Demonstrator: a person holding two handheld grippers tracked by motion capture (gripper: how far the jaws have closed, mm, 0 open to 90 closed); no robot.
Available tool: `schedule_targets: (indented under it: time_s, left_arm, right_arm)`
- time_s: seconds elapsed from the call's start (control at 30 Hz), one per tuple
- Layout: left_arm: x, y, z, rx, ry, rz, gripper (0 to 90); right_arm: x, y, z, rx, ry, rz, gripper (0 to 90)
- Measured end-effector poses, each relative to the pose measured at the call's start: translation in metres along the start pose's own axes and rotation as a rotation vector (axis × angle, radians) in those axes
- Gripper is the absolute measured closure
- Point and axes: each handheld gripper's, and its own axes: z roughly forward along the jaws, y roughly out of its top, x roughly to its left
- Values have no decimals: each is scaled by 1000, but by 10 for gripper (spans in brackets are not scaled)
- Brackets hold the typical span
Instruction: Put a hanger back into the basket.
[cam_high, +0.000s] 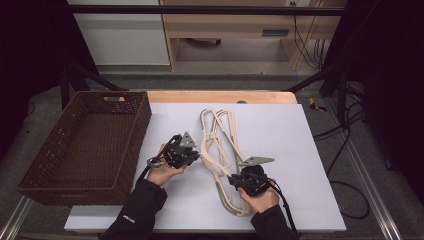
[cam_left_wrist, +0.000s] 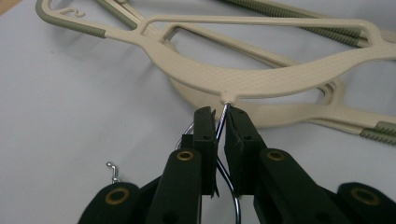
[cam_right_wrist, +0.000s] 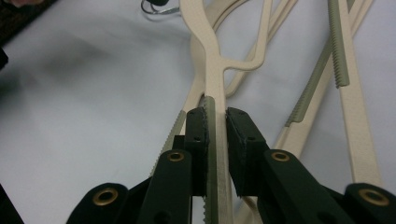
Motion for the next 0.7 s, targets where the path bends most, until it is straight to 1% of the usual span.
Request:
schedule_targets:
  time_s: [0.03, 0.07, 0.1, 0.13, 0.17, 0.2, 0.23, 0.27, 0.3, 0.33, 0.37, 0.4, 0.43, 0.47, 0.5, 0.53, 0.57, 0.6, 0.63, 0.67, 0.7]
  left_arm:
    - [-2, 1, 0, 13, 19, 16, 829]
    - [-4, 1, 0, 21, 33, 23, 829]
    - [-5, 1, 0, 34, 39, 26, 829]
    - [-5, 1, 0, 34, 39, 26, 830]
    - [-6, 1, 0, 39, 39, 28, 830]
    - [-7, 1, -1, 33, 43, 19, 831]
    - [-7, 1, -1, 33, 43, 19, 831]
    - [-9, 3, -3, 39, 51, 18, 831]
    - [-11, 4, -4, 44, 50, 18, 831]
    - [-12, 4, -5, 43, 63, 20, 831]
    - [-14, 5, -5, 44, 65, 19, 831]
    - [-14, 5, -5, 44, 65, 19, 831]
    - [-16, 6, -6, 45, 68, 11, 831]
    - [-17, 6, -7, 51, 71, 12, 832]
    - [-18, 7, -8, 61, 74, 16, 832]
    - [-18, 7, -8, 61, 74, 16, 831]
    - [-19, 7, -8, 59, 79, 15, 832]
    - [-19, 8, -9, 62, 76, 13, 832]
    - [-20, 8, -10, 62, 76, 12, 832]
    - [-21, 8, -11, 61, 74, 11, 831]
    - [-22, 9, -13, 70, 70, 12, 831]
  right_arm:
    - [3, -2, 3, 17, 0, 11, 785]
    - [3, -3, 5, 20, 8, 11, 775]
    - [3, -4, 6, 32, -3, -5, 741]
    - [3, -4, 6, 32, -3, -5, 741]
    - [3, -4, 7, 33, -5, -18, 699]
    - [4, -2, 6, 7, -4, -49, 605]
    - [4, -2, 6, 7, -4, -49, 605]
    - [5, 2, 5, -57, -28, -96, 488]
    - [7, 5, 6, -86, -40, -109, 462]
    - [8, 8, 6, -113, -42, -150, 436]
    - [10, 12, 8, -137, -49, -179, 411]
    - [10, 12, 8, -137, -49, -179, 411]
    - [16, 19, 13, -157, -58, -221, 382]
    - [19, 22, 17, -160, -75, -241, 386]
    - [22, 25, 20, -160, -83, -256, 396]
    - [22, 25, 20, -160, -83, -256, 396]
    - [25, 30, 29, -148, -91, -274, 405]
    - [25, 30, 29, -148, -91, -274, 405]
    - [29, 34, 37, -134, -102, -296, 432]
    - [31, 36, 42, -121, -109, -306, 446]
    - [32, 37, 46, -107, -112, -321, 454]
